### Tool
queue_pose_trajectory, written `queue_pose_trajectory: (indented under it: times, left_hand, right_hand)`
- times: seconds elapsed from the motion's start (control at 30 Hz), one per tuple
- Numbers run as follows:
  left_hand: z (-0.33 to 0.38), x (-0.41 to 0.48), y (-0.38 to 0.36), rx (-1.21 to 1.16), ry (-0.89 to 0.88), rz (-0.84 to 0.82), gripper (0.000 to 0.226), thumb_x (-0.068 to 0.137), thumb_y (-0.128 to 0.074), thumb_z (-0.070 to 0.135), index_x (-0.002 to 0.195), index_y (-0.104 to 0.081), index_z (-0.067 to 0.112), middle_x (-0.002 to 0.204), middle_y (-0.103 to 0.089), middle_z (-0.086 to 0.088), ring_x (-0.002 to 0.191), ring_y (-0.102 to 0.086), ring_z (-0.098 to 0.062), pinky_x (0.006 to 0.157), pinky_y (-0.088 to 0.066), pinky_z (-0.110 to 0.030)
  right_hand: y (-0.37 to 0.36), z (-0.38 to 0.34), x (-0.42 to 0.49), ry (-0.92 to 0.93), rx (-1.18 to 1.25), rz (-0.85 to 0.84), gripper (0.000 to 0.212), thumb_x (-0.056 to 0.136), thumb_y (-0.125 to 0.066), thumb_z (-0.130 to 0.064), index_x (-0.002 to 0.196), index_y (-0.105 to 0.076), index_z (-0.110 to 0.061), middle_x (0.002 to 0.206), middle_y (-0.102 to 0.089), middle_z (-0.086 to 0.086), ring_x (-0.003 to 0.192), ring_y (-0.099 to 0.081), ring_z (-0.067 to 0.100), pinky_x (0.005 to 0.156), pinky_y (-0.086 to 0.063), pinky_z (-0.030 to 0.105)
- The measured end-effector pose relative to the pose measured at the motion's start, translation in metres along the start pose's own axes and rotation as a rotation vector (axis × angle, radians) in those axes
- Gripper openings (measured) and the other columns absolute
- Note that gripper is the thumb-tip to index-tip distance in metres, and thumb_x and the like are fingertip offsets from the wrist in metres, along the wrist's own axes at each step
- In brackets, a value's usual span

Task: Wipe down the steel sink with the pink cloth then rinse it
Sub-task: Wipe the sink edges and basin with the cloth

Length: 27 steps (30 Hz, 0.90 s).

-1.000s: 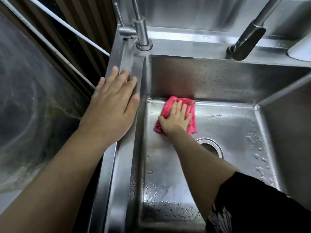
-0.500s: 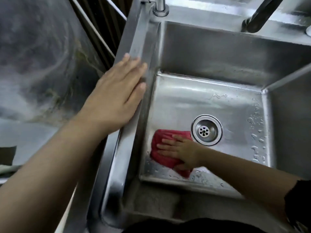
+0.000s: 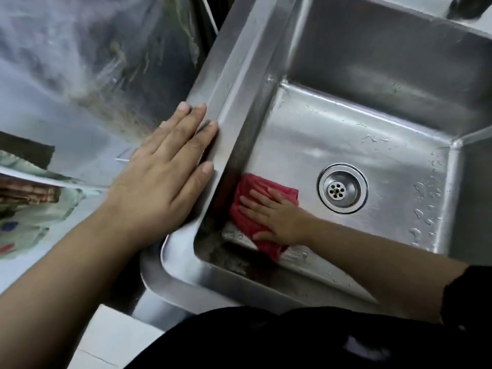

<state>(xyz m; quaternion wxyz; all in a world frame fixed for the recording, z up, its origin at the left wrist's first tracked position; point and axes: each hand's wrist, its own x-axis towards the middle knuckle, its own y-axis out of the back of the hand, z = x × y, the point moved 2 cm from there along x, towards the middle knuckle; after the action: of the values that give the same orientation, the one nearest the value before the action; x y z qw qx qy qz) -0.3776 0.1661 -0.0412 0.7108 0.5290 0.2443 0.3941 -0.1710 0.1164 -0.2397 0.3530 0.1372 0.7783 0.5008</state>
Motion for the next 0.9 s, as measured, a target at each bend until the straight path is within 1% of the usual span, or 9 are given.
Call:
queue_pose_trajectory:
  times: [0.07, 0.13, 0.23, 0.33, 0.43, 0.53, 0.73, 0.8, 0.9]
  left_hand:
    - [-0.001, 0.001, 0.0, -0.001, -0.007, 0.001, 0.055, 0.096, -0.03, 0.033, 0.141, -0.035, 0.001, 0.152, -0.024, -0.013, 0.142, -0.014, -0.02, 0.118, -0.006, -0.028]
    - [-0.001, 0.001, 0.0, 0.005, -0.014, -0.01, 0.056, 0.096, -0.028, 0.035, 0.142, -0.033, 0.003, 0.153, -0.021, -0.011, 0.143, -0.012, -0.019, 0.118, -0.005, -0.028]
    - [-0.002, 0.002, -0.002, 0.002, -0.019, -0.013, 0.057, 0.096, -0.027, 0.037, 0.143, -0.032, 0.004, 0.154, -0.02, -0.012, 0.143, -0.011, -0.019, 0.118, -0.005, -0.03]
    - [-0.002, 0.002, -0.002, -0.003, -0.022, -0.001, 0.059, 0.097, -0.024, 0.041, 0.143, -0.033, 0.004, 0.153, -0.019, -0.01, 0.143, -0.011, -0.018, 0.118, -0.004, -0.027]
    - [-0.001, 0.001, -0.003, -0.01, -0.028, 0.005, 0.059, 0.098, -0.024, 0.041, 0.142, -0.034, 0.004, 0.154, -0.021, -0.01, 0.143, -0.01, -0.017, 0.118, -0.003, -0.024]
    - [-0.001, -0.001, -0.003, -0.013, -0.032, 0.02, 0.059, 0.098, -0.024, 0.041, 0.141, -0.036, 0.002, 0.153, -0.023, -0.013, 0.143, -0.013, -0.02, 0.118, -0.007, -0.029]
    - [-0.002, 0.0, -0.004, 0.069, -0.074, -0.008, 0.058, 0.098, -0.024, 0.039, 0.142, -0.034, 0.002, 0.154, -0.017, -0.013, 0.144, -0.011, -0.024, 0.119, -0.006, -0.033]
    - [-0.001, 0.001, -0.004, 0.09, -0.082, -0.032, 0.062, 0.098, -0.019, 0.044, 0.142, -0.033, 0.004, 0.153, -0.016, -0.009, 0.143, -0.01, -0.019, 0.117, 0.0, -0.025]
    - [-0.001, 0.0, -0.004, 0.071, -0.087, -0.056, 0.065, 0.097, -0.016, 0.049, 0.143, -0.032, 0.006, 0.153, -0.016, -0.006, 0.142, -0.009, -0.015, 0.116, 0.003, -0.019]
  right_hand:
    - [0.008, 0.034, -0.012, 0.056, -0.036, -0.012, 0.084, 0.082, -0.001, -0.069, 0.148, -0.022, -0.022, 0.153, -0.013, -0.005, 0.142, -0.009, 0.02, 0.115, -0.002, 0.041]
    - [0.02, 0.071, -0.015, -0.176, 0.035, -0.017, 0.098, 0.068, 0.012, -0.078, 0.15, -0.003, -0.026, 0.154, 0.006, -0.009, 0.144, 0.006, 0.018, 0.115, 0.003, 0.04]
    - [0.024, 0.066, -0.01, -0.519, 0.026, 0.012, 0.081, 0.084, -0.006, -0.071, 0.149, 0.005, -0.024, 0.158, 0.009, -0.003, 0.145, 0.009, 0.02, 0.117, 0.0, 0.046]
    - [0.008, 0.006, 0.002, -0.322, 0.106, 0.046, 0.072, 0.092, -0.034, -0.055, 0.15, -0.008, -0.02, 0.159, -0.003, 0.002, 0.145, -0.001, 0.027, 0.115, -0.008, 0.054]
    - [-0.009, -0.033, 0.0, 0.061, 0.05, 0.08, 0.061, 0.087, -0.034, -0.05, 0.137, -0.046, -0.019, 0.144, -0.045, 0.004, 0.134, -0.038, 0.031, 0.105, -0.029, 0.058]
    - [-0.008, 0.003, -0.02, 0.251, 0.068, -0.031, 0.061, 0.092, -0.032, -0.053, 0.145, -0.031, -0.023, 0.154, -0.024, -0.004, 0.143, -0.01, 0.02, 0.113, -0.003, 0.046]
    - [0.017, 0.08, -0.026, -0.403, 0.123, -0.029, 0.068, 0.095, -0.029, -0.053, 0.149, 0.004, -0.028, 0.158, 0.009, -0.006, 0.144, 0.013, 0.018, 0.116, 0.003, 0.048]
    - [0.011, 0.048, -0.025, -0.395, 0.127, -0.058, 0.069, 0.096, -0.029, -0.051, 0.149, 0.007, -0.026, 0.158, 0.012, -0.003, 0.144, 0.015, 0.022, 0.115, 0.004, 0.053]
    - [0.001, -0.006, -0.044, -0.096, 0.083, -0.241, 0.064, 0.098, -0.028, -0.047, 0.15, 0.003, -0.024, 0.158, 0.011, -0.002, 0.143, 0.016, 0.024, 0.113, 0.009, 0.051]
